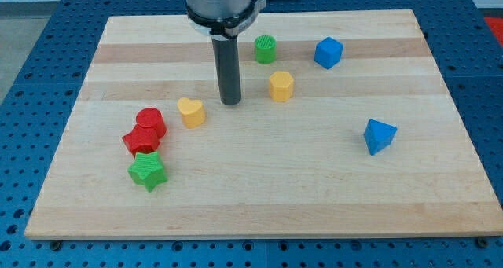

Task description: Move the yellow heart to the bottom left of the yellow hexagon

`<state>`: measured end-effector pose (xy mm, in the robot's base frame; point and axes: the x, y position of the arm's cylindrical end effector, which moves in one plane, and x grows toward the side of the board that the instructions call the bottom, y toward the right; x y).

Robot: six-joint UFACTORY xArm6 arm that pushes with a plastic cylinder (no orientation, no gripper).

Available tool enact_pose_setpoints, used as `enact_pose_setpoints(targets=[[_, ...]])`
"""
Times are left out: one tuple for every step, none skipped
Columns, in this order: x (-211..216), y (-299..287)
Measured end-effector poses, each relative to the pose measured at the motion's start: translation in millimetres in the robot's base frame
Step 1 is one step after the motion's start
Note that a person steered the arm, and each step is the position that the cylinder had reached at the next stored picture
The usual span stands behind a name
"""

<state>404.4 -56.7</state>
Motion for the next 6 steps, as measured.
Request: enact_pose_setpoints(targets=[[-18, -55], [-4, -117], [39, -130], [42, -96], [42, -44], [42, 4]])
